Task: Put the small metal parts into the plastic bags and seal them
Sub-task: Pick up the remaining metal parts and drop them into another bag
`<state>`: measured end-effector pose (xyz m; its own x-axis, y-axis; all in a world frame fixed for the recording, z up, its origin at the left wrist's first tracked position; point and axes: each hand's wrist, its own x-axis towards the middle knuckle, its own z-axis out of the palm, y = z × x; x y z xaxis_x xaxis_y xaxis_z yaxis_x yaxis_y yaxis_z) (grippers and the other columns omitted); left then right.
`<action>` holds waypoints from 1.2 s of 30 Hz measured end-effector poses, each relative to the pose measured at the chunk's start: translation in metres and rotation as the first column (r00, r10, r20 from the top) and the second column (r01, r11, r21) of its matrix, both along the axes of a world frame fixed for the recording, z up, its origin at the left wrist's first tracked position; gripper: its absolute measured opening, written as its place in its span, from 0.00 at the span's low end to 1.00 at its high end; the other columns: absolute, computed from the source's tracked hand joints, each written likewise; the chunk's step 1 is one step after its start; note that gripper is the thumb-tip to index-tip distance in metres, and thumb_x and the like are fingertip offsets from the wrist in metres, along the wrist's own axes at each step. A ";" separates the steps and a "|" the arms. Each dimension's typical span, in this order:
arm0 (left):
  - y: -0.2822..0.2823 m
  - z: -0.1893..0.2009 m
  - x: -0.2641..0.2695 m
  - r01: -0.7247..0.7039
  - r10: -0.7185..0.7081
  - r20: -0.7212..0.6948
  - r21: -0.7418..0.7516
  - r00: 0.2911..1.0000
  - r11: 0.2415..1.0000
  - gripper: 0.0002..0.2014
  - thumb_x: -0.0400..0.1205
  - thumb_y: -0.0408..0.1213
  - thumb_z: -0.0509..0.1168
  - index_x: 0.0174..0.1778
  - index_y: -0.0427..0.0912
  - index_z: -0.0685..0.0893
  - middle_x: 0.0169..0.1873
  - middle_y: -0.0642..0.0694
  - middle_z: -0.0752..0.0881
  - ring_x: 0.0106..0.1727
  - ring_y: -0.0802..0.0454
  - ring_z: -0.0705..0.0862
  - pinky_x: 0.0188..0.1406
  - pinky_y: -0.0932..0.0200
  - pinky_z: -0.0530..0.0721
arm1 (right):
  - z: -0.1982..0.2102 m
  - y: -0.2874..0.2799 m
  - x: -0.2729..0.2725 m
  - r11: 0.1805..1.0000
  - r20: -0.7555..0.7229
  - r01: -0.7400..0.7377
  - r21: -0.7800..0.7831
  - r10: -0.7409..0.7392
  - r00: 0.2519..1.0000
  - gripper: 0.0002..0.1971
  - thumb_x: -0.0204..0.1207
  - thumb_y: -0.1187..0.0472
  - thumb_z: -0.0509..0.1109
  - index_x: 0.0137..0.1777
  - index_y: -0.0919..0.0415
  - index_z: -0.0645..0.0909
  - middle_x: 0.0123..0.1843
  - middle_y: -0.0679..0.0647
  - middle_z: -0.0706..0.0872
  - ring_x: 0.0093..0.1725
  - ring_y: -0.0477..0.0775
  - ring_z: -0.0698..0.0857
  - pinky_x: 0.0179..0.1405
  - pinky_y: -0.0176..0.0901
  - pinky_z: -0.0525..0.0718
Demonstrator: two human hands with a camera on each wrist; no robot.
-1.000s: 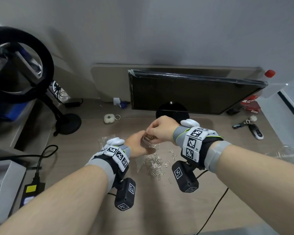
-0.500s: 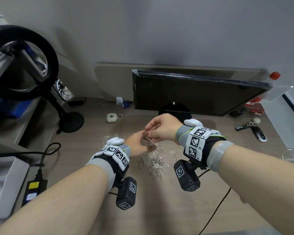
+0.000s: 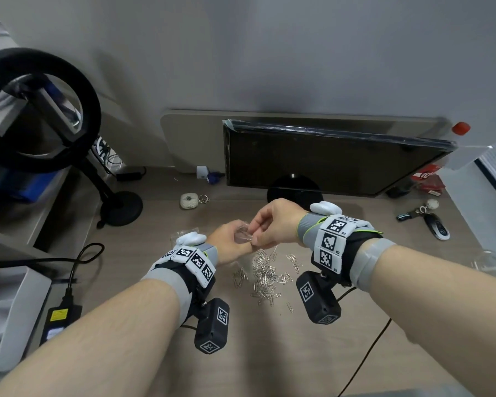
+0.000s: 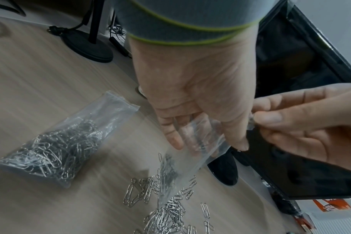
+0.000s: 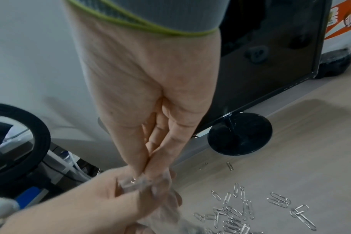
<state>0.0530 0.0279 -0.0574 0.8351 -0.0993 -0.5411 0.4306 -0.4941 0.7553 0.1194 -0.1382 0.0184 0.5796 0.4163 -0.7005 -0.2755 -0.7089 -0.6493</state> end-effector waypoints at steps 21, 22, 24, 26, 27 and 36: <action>0.007 0.024 -0.045 -0.113 0.110 -0.109 -0.017 0.988 0.993 0.20 0.84 0.43 0.71 0.69 0.40 0.79 0.34 0.53 0.86 0.31 0.61 0.86 0.34 0.75 0.80 | -0.049 -0.051 -0.066 0.899 0.297 0.267 -0.348 -0.165 0.941 0.23 0.81 0.49 0.70 0.76 0.51 0.80 0.68 0.51 0.87 0.62 0.59 0.88 0.60 0.45 0.85; 0.007 0.029 -0.041 -0.122 0.120 -0.092 -0.016 0.989 0.992 0.26 0.84 0.46 0.72 0.75 0.36 0.77 0.36 0.52 0.87 0.36 0.58 0.86 0.42 0.70 0.81 | -0.049 -0.047 -0.065 0.897 0.341 0.219 -0.383 -0.083 0.936 0.24 0.81 0.47 0.69 0.76 0.51 0.78 0.71 0.52 0.85 0.63 0.60 0.86 0.59 0.45 0.82; 0.006 0.035 -0.038 -0.135 0.136 -0.063 0.029 0.989 0.990 0.36 0.82 0.53 0.72 0.81 0.37 0.72 0.51 0.48 0.90 0.54 0.51 0.87 0.65 0.60 0.80 | -0.055 -0.035 -0.065 0.890 0.416 0.115 -0.441 0.090 0.905 0.29 0.80 0.49 0.69 0.80 0.53 0.72 0.82 0.56 0.74 0.79 0.65 0.76 0.72 0.51 0.78; 0.006 0.037 -0.039 -0.123 0.128 -0.055 0.091 0.990 0.988 0.37 0.78 0.58 0.73 0.80 0.42 0.74 0.67 0.47 0.87 0.69 0.46 0.84 0.75 0.54 0.76 | -0.063 -0.021 -0.075 0.860 0.425 0.051 -0.507 0.198 0.883 0.39 0.80 0.46 0.68 0.89 0.54 0.58 0.93 0.56 0.52 0.91 0.68 0.51 0.88 0.60 0.59; 0.005 0.040 -0.040 -0.110 0.117 -0.048 0.124 0.992 0.986 0.34 0.76 0.59 0.74 0.74 0.45 0.78 0.66 0.47 0.87 0.68 0.45 0.85 0.72 0.54 0.78 | -0.067 -0.016 -0.082 0.845 0.426 0.046 -0.532 0.220 0.878 0.43 0.81 0.44 0.67 0.91 0.56 0.51 0.94 0.57 0.45 0.92 0.67 0.44 0.90 0.61 0.51; -0.002 0.038 -0.054 -0.021 0.054 -0.079 0.372 0.995 0.928 0.11 0.81 0.43 0.71 0.55 0.48 0.77 0.46 0.49 0.84 0.51 0.45 0.86 0.45 0.63 0.73 | -0.058 -0.039 -0.119 0.942 0.533 0.009 -0.336 0.182 0.826 0.17 0.79 0.59 0.64 0.66 0.56 0.81 0.75 0.55 0.79 0.72 0.65 0.81 0.63 0.50 0.82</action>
